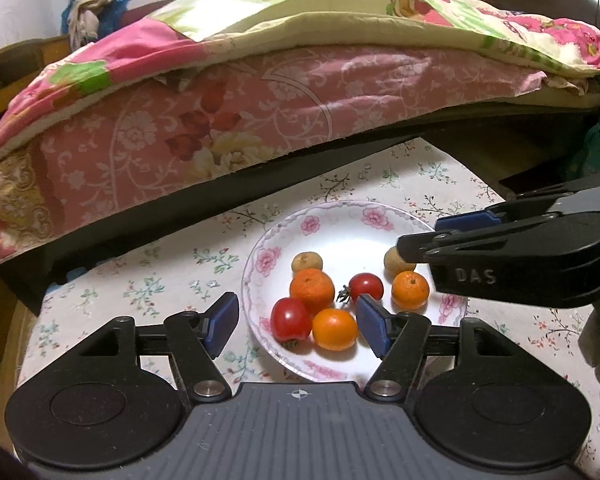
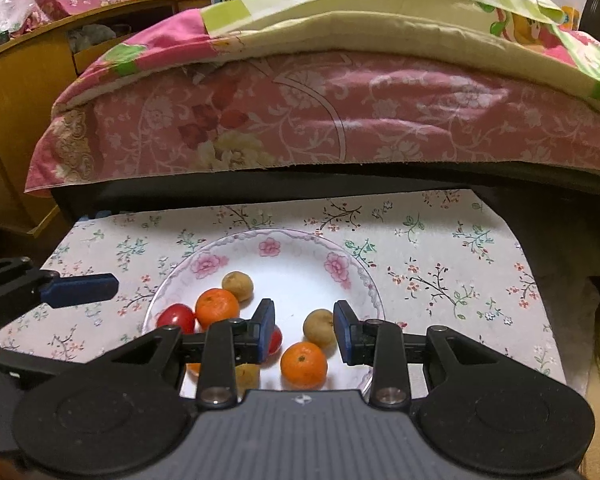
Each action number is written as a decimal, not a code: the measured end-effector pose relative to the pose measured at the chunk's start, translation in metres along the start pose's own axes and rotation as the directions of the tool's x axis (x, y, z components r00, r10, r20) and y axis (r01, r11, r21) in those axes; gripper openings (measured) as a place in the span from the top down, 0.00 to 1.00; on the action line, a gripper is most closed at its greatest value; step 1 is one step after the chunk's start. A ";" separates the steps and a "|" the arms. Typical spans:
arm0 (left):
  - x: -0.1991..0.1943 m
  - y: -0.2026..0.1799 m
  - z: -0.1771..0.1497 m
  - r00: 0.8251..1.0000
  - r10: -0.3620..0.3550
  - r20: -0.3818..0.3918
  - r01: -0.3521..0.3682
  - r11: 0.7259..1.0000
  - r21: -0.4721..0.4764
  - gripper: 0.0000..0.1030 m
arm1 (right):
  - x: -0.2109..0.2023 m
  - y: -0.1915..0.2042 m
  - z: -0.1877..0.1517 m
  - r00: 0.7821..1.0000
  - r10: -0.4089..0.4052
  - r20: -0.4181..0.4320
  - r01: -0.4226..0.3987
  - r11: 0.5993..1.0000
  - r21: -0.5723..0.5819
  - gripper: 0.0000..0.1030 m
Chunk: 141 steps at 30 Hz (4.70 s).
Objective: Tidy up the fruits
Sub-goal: 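Withdraw both tools from the plate toward the large red tomato, then close the left tool around the large red tomato and lift it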
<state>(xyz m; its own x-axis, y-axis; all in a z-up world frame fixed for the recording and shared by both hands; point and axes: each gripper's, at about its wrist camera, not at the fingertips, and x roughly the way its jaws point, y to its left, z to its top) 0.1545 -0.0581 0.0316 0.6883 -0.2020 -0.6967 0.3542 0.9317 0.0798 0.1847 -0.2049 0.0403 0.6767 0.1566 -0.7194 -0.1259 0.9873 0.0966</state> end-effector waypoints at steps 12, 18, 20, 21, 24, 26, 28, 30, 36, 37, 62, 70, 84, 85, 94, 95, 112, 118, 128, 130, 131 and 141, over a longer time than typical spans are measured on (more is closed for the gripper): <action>-0.027 0.013 -0.015 1.000 0.021 -0.023 -0.021 1.000 -0.004 0.28 | -0.025 0.022 -0.015 0.999 0.037 -0.010 -0.037 0.999 -0.005 0.69; -0.034 0.021 -0.024 0.999 0.033 -0.042 -0.034 0.999 -0.007 0.28 | -0.029 0.043 -0.019 0.998 0.060 -0.028 -0.061 0.998 -0.033 0.68; -0.037 0.025 -0.027 0.998 0.040 -0.044 -0.040 0.999 -0.014 0.27 | -0.030 0.048 -0.019 0.998 0.062 -0.032 -0.063 0.997 -0.039 0.68; -0.039 0.026 -0.029 0.998 0.041 -0.046 -0.042 0.999 -0.018 0.27 | -0.030 0.050 -0.020 0.997 0.062 -0.035 -0.063 0.997 -0.040 0.68; -0.045 0.031 -0.033 0.998 0.051 -0.047 -0.053 0.998 -0.031 0.27 | -0.032 0.057 -0.021 0.997 0.067 -0.039 -0.069 0.997 -0.045 0.68; -0.048 0.035 -0.036 0.997 0.054 -0.049 -0.056 0.998 -0.037 0.27 | -0.033 0.061 -0.023 0.997 0.071 -0.043 -0.073 0.996 -0.052 0.68; -0.050 0.037 -0.038 0.997 0.063 -0.051 -0.066 0.997 -0.041 0.27 | -0.033 0.066 -0.025 0.996 0.075 -0.051 -0.077 0.995 -0.055 0.68; -0.053 0.040 -0.041 0.996 0.070 -0.053 -0.073 0.996 -0.045 0.27 | -0.033 0.071 -0.027 0.995 0.078 -0.055 -0.081 0.995 -0.061 0.68; -0.059 0.043 -0.049 0.996 0.075 -0.055 -0.078 0.996 -0.047 0.24 | -0.035 0.083 -0.029 0.995 0.084 -0.063 -0.088 0.993 -0.074 0.68; -0.059 0.043 -0.050 0.995 0.076 -0.057 -0.079 0.996 -0.045 0.24 | -0.035 0.084 -0.030 0.994 0.083 -0.066 -0.088 0.993 -0.076 0.68; -0.062 0.055 -0.090 0.989 0.079 -0.127 -0.080 0.997 -0.002 0.19 | -0.029 0.112 -0.055 0.986 0.081 -0.143 -0.099 0.987 -0.125 0.67; -0.061 0.056 -0.097 0.986 0.101 -0.135 -0.098 0.995 0.034 0.17 | -0.027 0.114 -0.059 0.985 0.074 -0.156 -0.094 0.987 -0.126 0.67; -0.060 0.061 -0.103 0.983 0.114 -0.147 -0.107 0.993 0.058 0.17 | -0.021 0.113 -0.061 0.983 0.092 -0.159 -0.110 0.988 -0.109 0.67; -0.060 0.062 -0.104 0.982 0.114 -0.149 -0.107 0.993 0.056 0.17 | -0.021 0.114 -0.061 0.983 0.095 -0.157 -0.112 0.988 -0.108 0.67; -0.059 0.072 -0.109 0.982 0.102 -0.161 -0.099 0.995 0.028 0.17 | -0.012 0.121 -0.056 0.984 0.122 -0.128 -0.134 0.987 -0.088 0.67; -0.060 0.073 -0.109 0.982 0.100 -0.161 -0.097 0.995 0.027 0.17 | -0.009 0.121 -0.055 0.983 0.128 -0.129 -0.138 0.988 -0.074 0.67; -0.064 0.094 -0.099 0.993 -0.027 -0.114 0.020 0.998 -0.059 0.17 | -0.012 0.107 -0.051 0.985 0.138 -0.103 -0.141 0.990 -0.024 0.60; -0.040 0.068 -0.081 0.991 -0.084 -0.102 0.090 0.994 0.056 0.17 | -0.033 0.082 -0.060 0.990 0.078 -0.114 -0.078 0.997 0.006 0.60; -0.006 0.053 -0.065 0.990 -0.100 -0.099 0.109 0.989 0.096 0.19 | -0.027 0.073 -0.072 0.988 0.062 -0.140 -0.063 0.998 0.002 0.60; 0.000 0.054 -0.064 0.990 -0.097 -0.101 0.106 0.990 0.095 0.19 | -0.021 0.071 -0.069 0.989 0.070 -0.131 -0.068 0.997 0.020 0.60; 0.001 0.055 -0.063 0.991 -0.095 -0.099 0.105 0.990 0.095 0.19 | -0.019 0.071 -0.068 0.990 0.072 -0.122 -0.070 0.997 0.024 0.60; 0.017 0.046 -0.055 0.987 -0.118 -0.108 0.132 0.982 0.134 0.36 | -0.020 0.074 -0.070 0.991 0.066 -0.116 -0.066 0.998 0.002 0.60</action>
<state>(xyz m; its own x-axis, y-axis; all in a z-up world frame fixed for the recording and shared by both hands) 0.1477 -0.0025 -0.0161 0.5690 -0.2769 -0.7743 0.5239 0.8479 0.0818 0.1107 -0.1368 0.0138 0.5786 0.2172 -0.7861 -0.1685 0.9749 0.1453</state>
